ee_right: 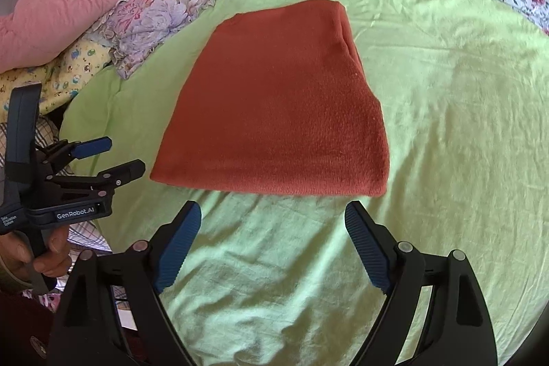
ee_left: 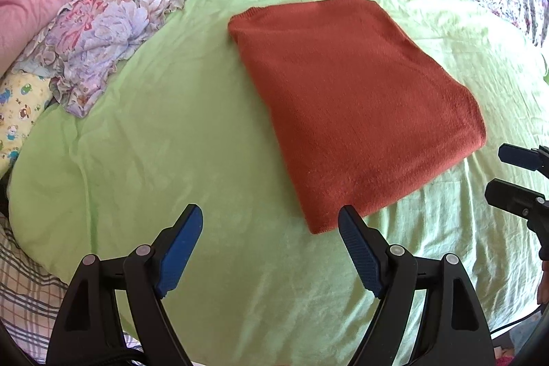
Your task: Fold small clothes
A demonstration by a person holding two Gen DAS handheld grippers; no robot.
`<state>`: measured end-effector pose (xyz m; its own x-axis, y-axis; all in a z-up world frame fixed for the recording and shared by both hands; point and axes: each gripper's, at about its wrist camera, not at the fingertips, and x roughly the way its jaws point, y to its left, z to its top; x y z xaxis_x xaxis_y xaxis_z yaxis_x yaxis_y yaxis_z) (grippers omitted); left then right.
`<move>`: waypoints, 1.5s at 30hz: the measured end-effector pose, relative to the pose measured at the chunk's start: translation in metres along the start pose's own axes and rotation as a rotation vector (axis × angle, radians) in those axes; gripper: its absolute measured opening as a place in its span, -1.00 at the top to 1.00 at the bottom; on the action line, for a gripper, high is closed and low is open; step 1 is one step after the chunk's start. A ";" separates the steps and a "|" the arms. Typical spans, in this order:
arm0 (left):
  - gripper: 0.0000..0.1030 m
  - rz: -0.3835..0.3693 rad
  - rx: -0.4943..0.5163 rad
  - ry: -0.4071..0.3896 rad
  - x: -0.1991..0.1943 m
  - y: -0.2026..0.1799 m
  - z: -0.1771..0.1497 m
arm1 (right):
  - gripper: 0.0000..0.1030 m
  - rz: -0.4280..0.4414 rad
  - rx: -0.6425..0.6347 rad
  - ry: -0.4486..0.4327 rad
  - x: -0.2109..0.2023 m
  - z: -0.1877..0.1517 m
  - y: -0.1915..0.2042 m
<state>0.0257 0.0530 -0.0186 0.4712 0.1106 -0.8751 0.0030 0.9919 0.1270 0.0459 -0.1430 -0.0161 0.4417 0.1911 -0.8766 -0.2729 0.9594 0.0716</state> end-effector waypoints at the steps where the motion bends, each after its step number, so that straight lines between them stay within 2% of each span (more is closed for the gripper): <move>1: -0.59 0.002 -0.001 -0.002 -0.001 0.000 0.000 | -0.67 -0.007 -0.008 -0.001 0.001 0.001 0.001; 34: -0.62 0.019 0.030 -0.080 -0.014 -0.009 0.021 | -0.68 -0.021 -0.086 -0.031 0.012 0.029 0.010; 45: -0.63 0.018 0.034 -0.073 -0.009 -0.011 0.030 | -0.68 -0.021 -0.079 -0.039 0.012 0.038 0.007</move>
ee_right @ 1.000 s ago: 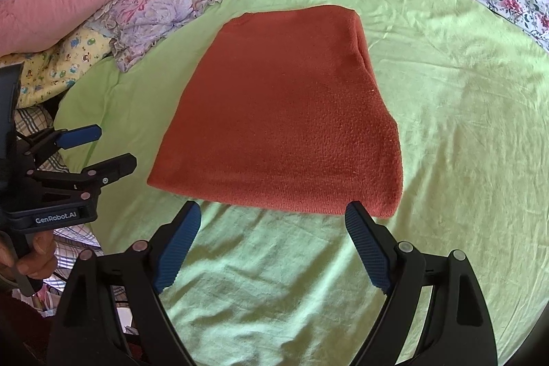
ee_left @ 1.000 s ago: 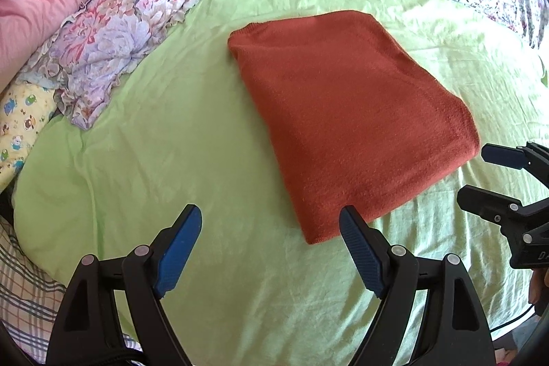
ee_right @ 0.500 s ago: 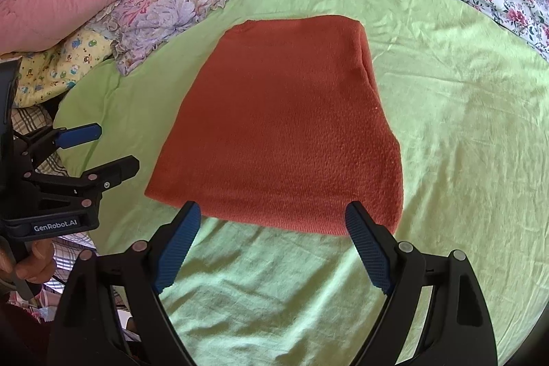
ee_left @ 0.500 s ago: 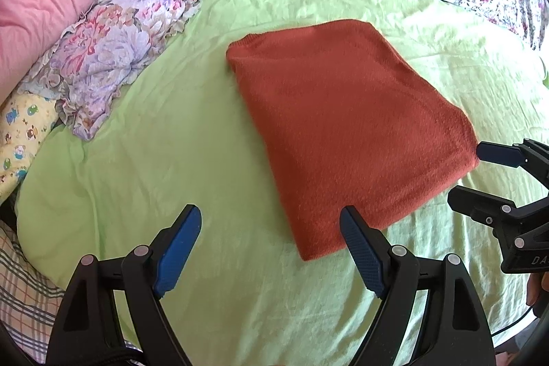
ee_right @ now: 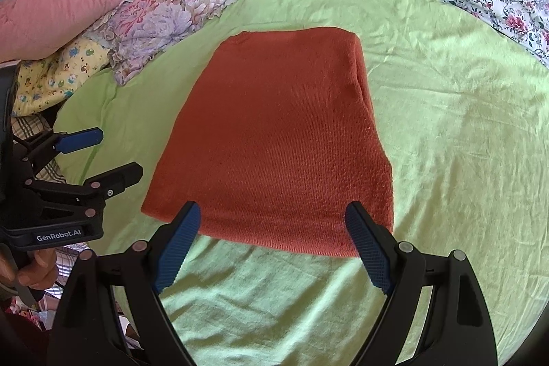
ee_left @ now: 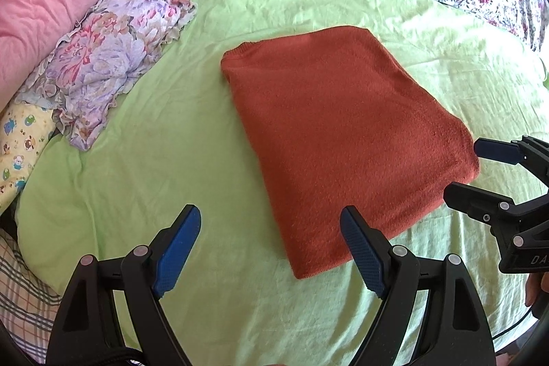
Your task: Fold small clothes
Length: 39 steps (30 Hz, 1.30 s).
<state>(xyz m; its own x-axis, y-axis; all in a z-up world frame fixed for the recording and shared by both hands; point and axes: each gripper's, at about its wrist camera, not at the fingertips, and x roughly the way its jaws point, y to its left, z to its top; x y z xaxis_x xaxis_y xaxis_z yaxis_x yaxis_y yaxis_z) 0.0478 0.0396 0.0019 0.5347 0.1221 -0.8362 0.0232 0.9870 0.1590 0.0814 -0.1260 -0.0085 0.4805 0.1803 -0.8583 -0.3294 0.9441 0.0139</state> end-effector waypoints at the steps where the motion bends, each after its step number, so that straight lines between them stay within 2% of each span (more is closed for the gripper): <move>1: -0.63 0.001 0.000 -0.001 0.000 0.000 0.000 | -0.68 0.000 0.001 -0.001 0.000 0.000 0.000; 39: -0.66 -0.009 -0.024 -0.009 -0.002 -0.002 0.011 | -0.68 0.011 -0.009 -0.021 0.001 0.014 0.003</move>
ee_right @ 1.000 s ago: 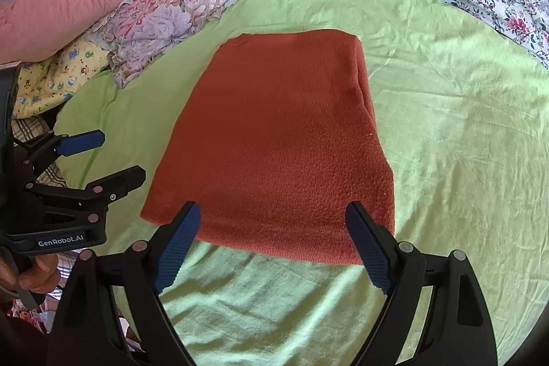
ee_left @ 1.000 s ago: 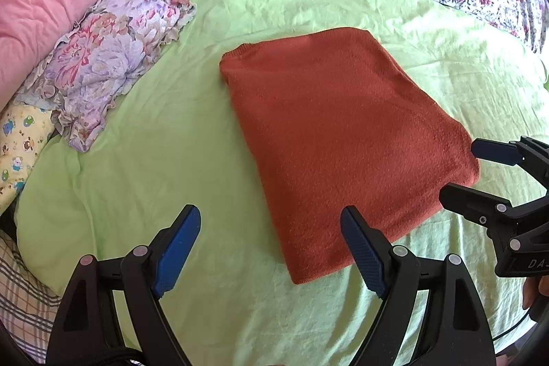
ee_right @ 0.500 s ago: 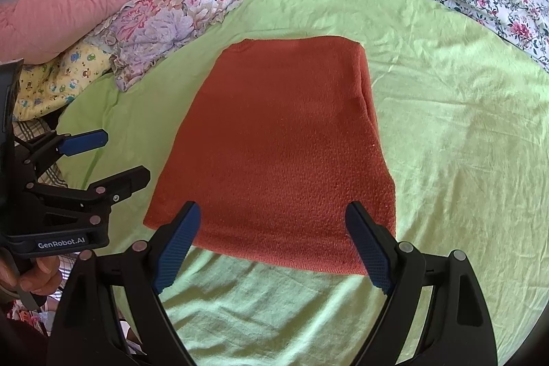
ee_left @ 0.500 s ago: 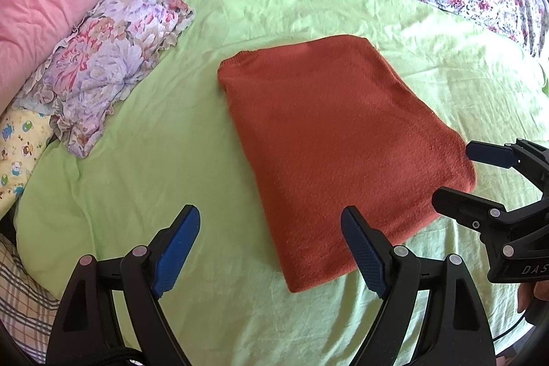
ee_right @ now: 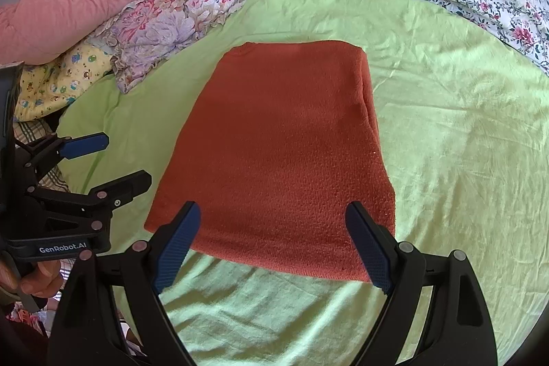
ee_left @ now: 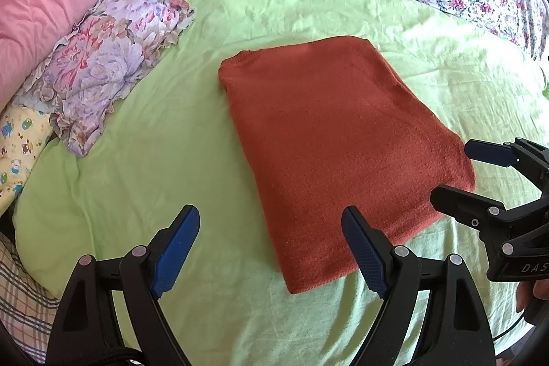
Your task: Fold small clothes
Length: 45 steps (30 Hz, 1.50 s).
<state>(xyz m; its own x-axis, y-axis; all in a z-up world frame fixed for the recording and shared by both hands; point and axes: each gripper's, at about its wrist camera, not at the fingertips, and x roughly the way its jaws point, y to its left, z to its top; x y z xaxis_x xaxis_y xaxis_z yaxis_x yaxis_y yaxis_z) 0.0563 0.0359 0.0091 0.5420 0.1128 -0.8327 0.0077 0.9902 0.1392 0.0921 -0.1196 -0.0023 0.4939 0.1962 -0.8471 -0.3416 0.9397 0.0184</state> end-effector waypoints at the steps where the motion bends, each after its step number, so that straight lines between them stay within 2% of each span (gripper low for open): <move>1: -0.66 0.002 -0.001 0.000 0.000 0.000 0.000 | -0.68 -0.001 0.000 0.000 0.000 0.000 0.000; 45: -0.66 0.006 -0.015 -0.010 0.005 0.002 0.018 | -0.68 0.000 0.025 -0.029 0.003 0.015 -0.009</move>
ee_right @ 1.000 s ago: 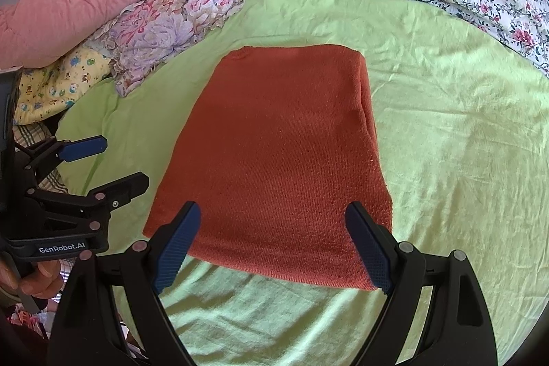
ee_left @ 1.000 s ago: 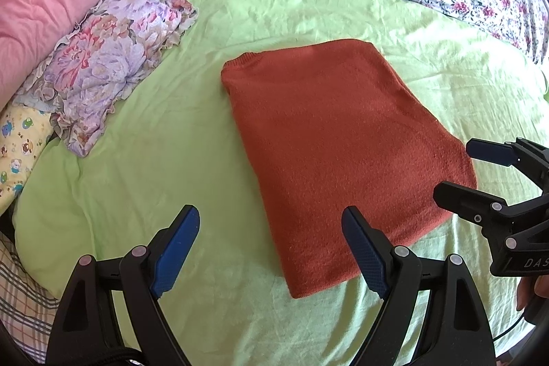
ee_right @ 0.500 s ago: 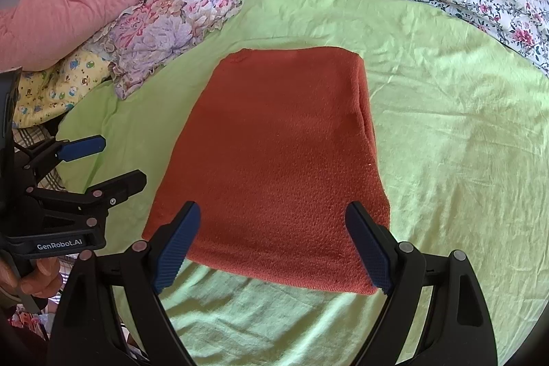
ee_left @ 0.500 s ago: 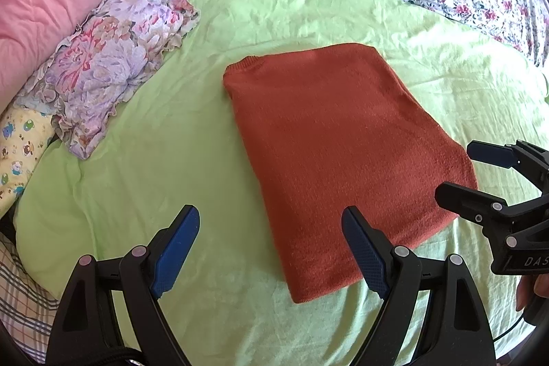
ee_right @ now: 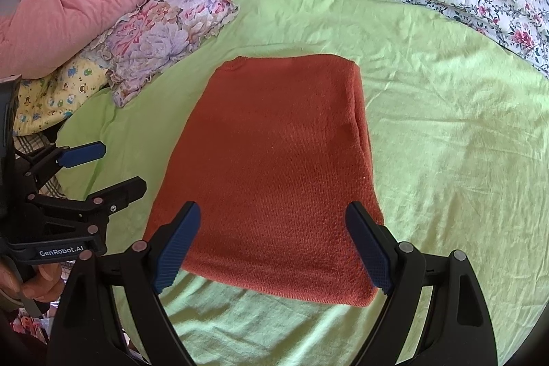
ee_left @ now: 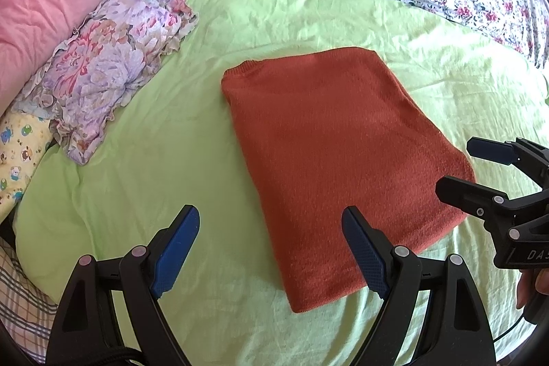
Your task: Fold small clothes
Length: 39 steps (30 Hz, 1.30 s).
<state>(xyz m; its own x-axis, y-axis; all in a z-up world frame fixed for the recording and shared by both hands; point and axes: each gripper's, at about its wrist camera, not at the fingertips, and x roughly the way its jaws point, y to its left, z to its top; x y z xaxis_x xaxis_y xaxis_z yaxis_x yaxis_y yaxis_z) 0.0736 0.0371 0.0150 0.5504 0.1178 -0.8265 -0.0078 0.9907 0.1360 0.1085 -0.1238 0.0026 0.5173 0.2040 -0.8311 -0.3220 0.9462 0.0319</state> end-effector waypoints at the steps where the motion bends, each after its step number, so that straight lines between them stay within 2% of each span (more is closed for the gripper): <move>1: -0.66 0.000 -0.001 -0.001 0.000 0.000 0.001 | -0.68 0.000 0.000 0.000 0.000 0.001 0.000; 18: -0.66 0.013 -0.008 -0.016 0.005 -0.003 0.011 | -0.68 0.007 0.002 -0.002 0.006 0.009 -0.005; 30: -0.66 0.008 -0.029 0.022 0.017 0.002 0.013 | -0.68 0.009 0.012 0.010 0.008 0.009 -0.008; 39: -0.66 0.027 -0.042 0.013 0.017 0.011 0.016 | -0.68 0.006 0.016 0.022 0.012 0.010 -0.007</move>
<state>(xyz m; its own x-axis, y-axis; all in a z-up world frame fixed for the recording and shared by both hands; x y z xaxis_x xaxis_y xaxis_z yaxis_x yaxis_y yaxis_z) 0.0960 0.0489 0.0111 0.5388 0.1453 -0.8298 -0.0582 0.9891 0.1354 0.1253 -0.1255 -0.0021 0.4978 0.2040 -0.8430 -0.3124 0.9489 0.0451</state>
